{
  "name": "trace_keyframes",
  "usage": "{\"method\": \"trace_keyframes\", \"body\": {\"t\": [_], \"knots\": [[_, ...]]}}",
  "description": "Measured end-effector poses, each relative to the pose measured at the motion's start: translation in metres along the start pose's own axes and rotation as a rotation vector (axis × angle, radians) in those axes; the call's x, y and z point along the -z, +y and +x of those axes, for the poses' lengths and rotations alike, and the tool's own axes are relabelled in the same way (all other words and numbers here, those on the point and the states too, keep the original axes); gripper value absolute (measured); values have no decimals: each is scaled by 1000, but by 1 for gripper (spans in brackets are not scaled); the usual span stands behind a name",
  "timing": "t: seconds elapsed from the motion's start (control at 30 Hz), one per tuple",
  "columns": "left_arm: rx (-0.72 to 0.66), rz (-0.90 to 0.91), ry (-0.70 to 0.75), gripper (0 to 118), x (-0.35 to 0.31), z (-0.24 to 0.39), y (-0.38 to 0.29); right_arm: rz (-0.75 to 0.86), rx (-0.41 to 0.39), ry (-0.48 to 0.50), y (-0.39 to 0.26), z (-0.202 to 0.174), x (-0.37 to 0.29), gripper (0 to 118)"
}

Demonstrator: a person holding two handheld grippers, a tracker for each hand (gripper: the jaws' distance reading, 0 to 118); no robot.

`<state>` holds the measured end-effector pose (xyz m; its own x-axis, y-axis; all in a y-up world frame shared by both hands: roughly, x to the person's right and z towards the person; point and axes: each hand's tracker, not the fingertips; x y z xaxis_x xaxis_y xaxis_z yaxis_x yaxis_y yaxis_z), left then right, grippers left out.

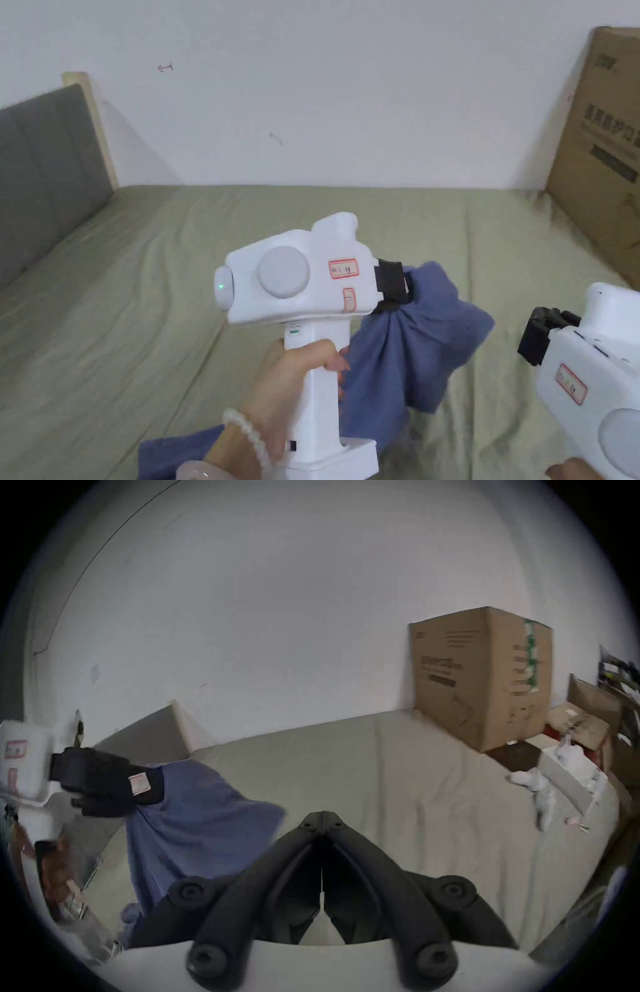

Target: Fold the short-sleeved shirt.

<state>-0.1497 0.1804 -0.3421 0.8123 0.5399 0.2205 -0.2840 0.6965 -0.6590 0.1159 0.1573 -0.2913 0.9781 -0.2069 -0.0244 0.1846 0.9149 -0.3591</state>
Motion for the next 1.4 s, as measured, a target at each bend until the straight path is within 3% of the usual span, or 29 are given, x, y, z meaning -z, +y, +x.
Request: {"method": "trace_keyframes", "body": {"t": [0.1, 0.17, 0.3, 0.4, 0.57, 0.63, 0.67, 0.7, 0.73, 0.77, 0.9, 0.93, 0.97, 1.0, 1.1, 1.13, 1.27, 1.4], "knots": [[62, -163, -1, 7, 63, 12, -46, -15, 40, -56, -3, 32, -3, 0], [115, -312, 104, 7, 106, 12, -88, -39, 55, -82, -10, 47, -1, 0], [114, -538, 156, 7, 155, 0, -167, -87, 64, -112, -25, 64, 2, 0], [197, -560, 208, 7, 161, -1, -192, -119, 62, -123, -34, 68, 6, 0], [125, -529, 186, 8, 154, -5, -178, -154, 56, -104, -43, 59, 14, 0], [138, -515, 166, 23, 145, -2, -171, -167, 45, -84, -45, 53, 15, 0], [141, -505, 164, 39, 139, 0, -167, -171, 35, -76, -45, 50, 15, 0], [152, -495, 191, 72, 132, 2, -162, -175, 22, -69, -46, 46, 16, 0], [158, -468, 201, 97, 123, 2, -155, -178, 11, -63, -46, 43, 17, 0], [169, -419, 202, 110, 110, 0, -146, -181, 3, -55, -46, 39, 17, 0], [165, -303, 277, 102, 58, -20, -113, -193, -23, -11, -49, 23, 16, 0], [165, -270, 304, 92, 44, -27, -109, -197, -32, -2, -51, 19, 16, 0], [164, -256, 359, 72, 32, -35, -107, -203, -43, 11, -53, 15, 16, 0], [155, -248, 418, 33, 20, -45, -109, -213, -54, 19, -51, 23, 15, 0], [135, -238, 574, 6, -7, -82, -128, -254, -70, 45, -63, 11, 18, 0], [106, -229, 578, 1, -16, -95, -133, -262, -73, 47, -65, 9, 19, 0], [-58, -224, 613, 0, -46, -146, -137, -302, -76, 60, -92, 3, 46, 0], [-131, -167, 662, 0, -68, -188, -98, -317, -88, 66, -89, -13, 46, 0]]}}
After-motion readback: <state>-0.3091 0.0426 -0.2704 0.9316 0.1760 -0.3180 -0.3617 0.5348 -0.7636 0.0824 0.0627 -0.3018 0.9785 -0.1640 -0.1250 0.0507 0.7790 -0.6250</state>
